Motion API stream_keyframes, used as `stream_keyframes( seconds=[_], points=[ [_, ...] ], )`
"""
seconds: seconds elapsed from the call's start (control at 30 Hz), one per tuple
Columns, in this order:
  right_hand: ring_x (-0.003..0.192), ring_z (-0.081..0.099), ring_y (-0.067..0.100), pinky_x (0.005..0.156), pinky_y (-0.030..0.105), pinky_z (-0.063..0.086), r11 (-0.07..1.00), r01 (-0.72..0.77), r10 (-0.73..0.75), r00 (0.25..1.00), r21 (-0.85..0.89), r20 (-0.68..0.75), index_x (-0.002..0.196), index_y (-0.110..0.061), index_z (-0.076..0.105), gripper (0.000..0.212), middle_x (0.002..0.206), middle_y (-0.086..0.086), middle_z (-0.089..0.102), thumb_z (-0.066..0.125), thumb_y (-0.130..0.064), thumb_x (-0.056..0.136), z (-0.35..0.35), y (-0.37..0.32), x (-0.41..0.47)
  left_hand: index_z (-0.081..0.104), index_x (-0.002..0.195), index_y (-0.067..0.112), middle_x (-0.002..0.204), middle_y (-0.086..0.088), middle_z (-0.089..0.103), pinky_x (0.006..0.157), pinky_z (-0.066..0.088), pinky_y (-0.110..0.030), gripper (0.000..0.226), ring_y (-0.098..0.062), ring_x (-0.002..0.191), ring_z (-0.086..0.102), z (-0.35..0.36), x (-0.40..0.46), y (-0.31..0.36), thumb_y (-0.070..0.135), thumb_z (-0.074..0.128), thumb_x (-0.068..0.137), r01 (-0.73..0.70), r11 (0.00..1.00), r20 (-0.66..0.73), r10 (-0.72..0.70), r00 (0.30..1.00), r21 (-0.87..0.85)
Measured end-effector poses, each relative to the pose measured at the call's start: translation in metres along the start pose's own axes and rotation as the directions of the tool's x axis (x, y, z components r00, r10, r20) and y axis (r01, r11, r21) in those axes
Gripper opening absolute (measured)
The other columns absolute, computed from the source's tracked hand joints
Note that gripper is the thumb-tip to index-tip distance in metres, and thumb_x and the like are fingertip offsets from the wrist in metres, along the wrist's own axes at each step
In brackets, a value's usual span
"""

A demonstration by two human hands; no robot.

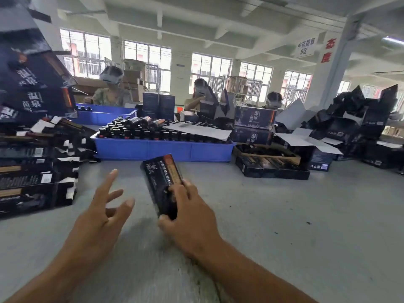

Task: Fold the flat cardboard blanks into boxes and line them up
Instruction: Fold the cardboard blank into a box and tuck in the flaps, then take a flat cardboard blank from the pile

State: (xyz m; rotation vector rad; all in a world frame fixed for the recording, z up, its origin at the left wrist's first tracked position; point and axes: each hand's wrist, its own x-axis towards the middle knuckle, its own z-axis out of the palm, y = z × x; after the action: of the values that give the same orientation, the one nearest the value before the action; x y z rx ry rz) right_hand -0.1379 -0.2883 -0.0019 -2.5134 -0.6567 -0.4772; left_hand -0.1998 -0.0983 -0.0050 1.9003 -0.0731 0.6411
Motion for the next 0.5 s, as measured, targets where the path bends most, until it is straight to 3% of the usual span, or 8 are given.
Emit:
stream_keyframes(
  seconds=[0.1,0.2,0.27,0.33,0.37,0.43,0.5],
  points=[
    [0.113,0.055,0.032,0.091,0.041,0.051,0.964,-0.243,0.244,0.97,-0.106,-0.006,0.14,-0.025,0.037,0.055,0.145,0.008,0.037,0.047,-0.05,0.092,-0.011,0.049,0.029,0.019,0.123,0.085,0.128,0.017,0.053,0.092,0.053,-0.042,0.056,-0.005,0.103,0.064,0.002,-0.003,-0.019,0.067,0.047,0.077,-0.063,0.938,0.1,0.031,0.995,0.34],
    [0.121,0.049,0.032,0.097,0.041,0.044,0.92,-0.301,0.303,0.952,-0.25,-0.028,0.135,-0.02,0.053,0.046,0.141,0.01,0.046,0.038,-0.047,0.101,-0.018,0.099,0.056,0.018,0.124,0.081,0.134,0.025,0.047,0.094,0.052,-0.036,0.048,-0.005,0.114,0.058,0.004,0.0,-0.033,0.066,0.047,0.088,-0.18,0.789,0.219,0.059,0.974,0.587],
    [0.124,0.048,0.029,0.099,0.04,0.042,0.9,-0.29,0.282,0.957,-0.325,-0.073,0.127,-0.02,0.062,0.044,0.138,0.007,0.054,0.036,-0.045,0.102,-0.021,0.127,0.07,0.016,0.127,0.077,0.135,0.032,0.042,0.1,0.048,-0.032,0.046,-0.003,0.126,0.048,0.007,0.003,-0.038,0.067,0.042,0.09,-0.262,0.72,0.273,0.104,0.956,0.642],
    [0.12,0.051,0.026,0.097,0.038,0.044,0.875,-0.293,0.267,0.956,-0.386,-0.121,0.121,-0.021,0.067,0.042,0.129,0.005,0.062,0.038,-0.045,0.102,-0.023,0.149,0.084,0.019,0.127,0.076,0.127,0.039,0.04,0.102,0.048,-0.031,0.043,-0.004,0.13,0.045,0.009,0.005,-0.04,0.079,0.027,0.085,-0.283,0.723,0.292,0.117,0.949,0.631],
    [0.119,0.052,0.025,0.096,0.037,0.045,0.862,-0.302,0.266,0.953,-0.408,-0.143,0.118,-0.021,0.068,0.041,0.125,0.005,0.064,0.04,-0.046,0.102,-0.023,0.157,0.09,0.027,0.128,0.075,0.121,0.039,0.043,0.098,0.052,-0.035,0.046,-0.007,0.126,0.051,0.01,0.006,-0.041,0.082,0.024,0.083,-0.286,0.733,0.291,0.126,0.948,0.617],
    [0.121,0.051,0.025,0.098,0.038,0.045,0.836,-0.326,0.279,0.945,-0.442,-0.17,0.116,-0.021,0.068,0.04,0.123,0.005,0.064,0.041,-0.046,0.102,-0.023,0.172,0.101,0.046,0.126,0.065,0.11,0.034,0.057,0.075,0.062,-0.041,0.049,-0.012,0.104,0.065,0.011,0.008,-0.045,0.082,0.025,0.085,-0.285,0.724,0.263,0.147,0.954,0.628],
    [0.123,0.049,0.025,0.1,0.04,0.042,0.815,-0.357,0.299,0.934,-0.456,-0.197,0.116,-0.02,0.068,0.04,0.124,0.006,0.063,0.041,-0.046,0.102,-0.022,0.186,0.113,0.049,0.126,0.055,0.11,0.034,0.054,0.06,0.06,-0.034,0.049,-0.005,0.093,0.059,0.012,0.011,-0.059,0.077,0.024,0.091,-0.329,0.68,0.247,0.219,0.944,0.655]
  ],
)
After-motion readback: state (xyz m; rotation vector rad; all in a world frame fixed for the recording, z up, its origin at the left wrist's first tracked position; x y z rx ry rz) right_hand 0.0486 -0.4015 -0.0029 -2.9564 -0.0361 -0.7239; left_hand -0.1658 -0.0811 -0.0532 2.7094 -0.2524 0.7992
